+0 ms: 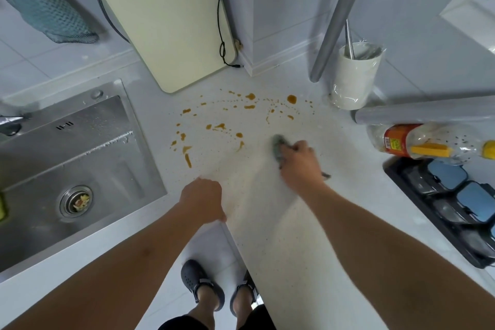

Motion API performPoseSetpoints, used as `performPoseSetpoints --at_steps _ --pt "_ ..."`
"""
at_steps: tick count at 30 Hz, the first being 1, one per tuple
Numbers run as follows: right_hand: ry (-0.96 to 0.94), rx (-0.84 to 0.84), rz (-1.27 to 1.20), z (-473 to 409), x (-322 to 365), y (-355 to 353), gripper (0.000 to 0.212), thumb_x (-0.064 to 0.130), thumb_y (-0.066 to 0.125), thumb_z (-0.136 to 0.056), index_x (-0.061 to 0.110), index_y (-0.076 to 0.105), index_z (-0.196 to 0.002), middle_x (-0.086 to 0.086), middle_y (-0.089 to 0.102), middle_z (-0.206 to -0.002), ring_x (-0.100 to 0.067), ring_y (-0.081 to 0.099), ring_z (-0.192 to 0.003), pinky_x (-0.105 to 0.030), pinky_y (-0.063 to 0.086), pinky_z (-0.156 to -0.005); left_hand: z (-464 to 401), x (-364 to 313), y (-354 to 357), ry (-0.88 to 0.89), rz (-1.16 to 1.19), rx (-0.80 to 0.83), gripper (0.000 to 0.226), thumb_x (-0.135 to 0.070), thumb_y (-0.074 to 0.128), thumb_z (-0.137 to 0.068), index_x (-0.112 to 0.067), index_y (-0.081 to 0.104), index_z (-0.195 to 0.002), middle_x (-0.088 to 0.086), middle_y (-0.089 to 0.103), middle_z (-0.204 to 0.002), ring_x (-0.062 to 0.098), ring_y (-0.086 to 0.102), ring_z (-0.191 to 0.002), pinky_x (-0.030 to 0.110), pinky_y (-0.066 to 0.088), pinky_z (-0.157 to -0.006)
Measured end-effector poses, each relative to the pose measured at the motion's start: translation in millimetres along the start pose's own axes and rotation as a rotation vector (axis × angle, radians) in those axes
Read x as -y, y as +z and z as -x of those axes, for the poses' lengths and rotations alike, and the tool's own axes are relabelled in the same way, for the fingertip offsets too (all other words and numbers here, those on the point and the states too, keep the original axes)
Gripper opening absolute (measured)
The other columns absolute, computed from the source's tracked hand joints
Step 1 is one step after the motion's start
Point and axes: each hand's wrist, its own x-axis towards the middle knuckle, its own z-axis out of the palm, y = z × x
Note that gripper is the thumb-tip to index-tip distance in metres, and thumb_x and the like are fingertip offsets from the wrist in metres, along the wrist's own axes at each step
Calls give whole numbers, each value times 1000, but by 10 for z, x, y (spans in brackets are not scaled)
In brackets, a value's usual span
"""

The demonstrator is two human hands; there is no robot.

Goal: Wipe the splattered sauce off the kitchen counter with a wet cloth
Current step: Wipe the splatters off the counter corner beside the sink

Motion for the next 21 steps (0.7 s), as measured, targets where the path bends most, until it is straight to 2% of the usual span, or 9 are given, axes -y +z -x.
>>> performPoseSetpoints --at_steps 2,4,7,9,12,15,18,21 --pt "166 -65 -34 -108 -407 -255 35 31 46 -102 24 51 -136 -10 46 -121 -35 48 -111 -53 46 -101 3 -6 -10 4 4 -9 49 -53 89 -74 -14 71 -99 -3 59 -86 18 54 -87 33 57 -84" --pt "333 -94 35 -247 -736 -417 46 28 45 -101 26 42 -147 -16 40 -129 -41 44 -116 -52 45 -102 4 -16 -16 11 6 -6 48 -51 89 -75 -14 71 -99 -3 58 -82 19 56 -84 32 56 -81" --pt "417 -98 29 -466 -666 -347 53 26 42 -98 28 39 -151 -16 37 -130 -42 42 -118 -51 43 -103 1 14 -13 13 2 -5 47 -49 87 -78 -13 73 -103 -2 63 -85 19 59 -82 31 56 -78" --pt "317 -64 48 -492 -295 -175 52 25 40 -97 30 43 -148 -13 40 -126 -41 47 -112 -45 45 -98 4 6 -14 12 -5 -2 47 -48 87 -79 -13 72 -105 2 68 -98 21 61 -87 33 58 -84" --pt "106 32 113 -331 430 187 51 17 45 -95 29 47 -145 -9 42 -119 -30 50 -92 -38 49 -79 39 6 12 11 33 -8 46 -43 84 -83 -11 69 -112 5 66 -111 25 65 -103 33 55 -87" --pt "-116 147 188 13 996 483 45 17 47 -94 27 50 -138 -9 41 -119 -28 52 -95 -38 50 -79 53 87 45 19 92 4 58 -46 78 -87 -10 60 -129 10 59 -131 30 61 -120 34 50 -94" --pt "-245 236 230 184 989 539 47 18 50 -92 29 50 -138 -8 41 -118 -30 53 -99 -38 50 -80 41 275 -7 -18 214 5 67 -48 74 -90 -11 54 -142 10 56 -145 28 55 -131 35 46 -101" --pt "-172 196 216 120 559 370 47 20 52 -93 35 51 -138 -4 41 -110 -26 51 -93 -37 50 -72 6 588 -48 -125 295 -127 62 -42 71 -92 -9 54 -142 13 58 -144 32 55 -133 39 48 -105"
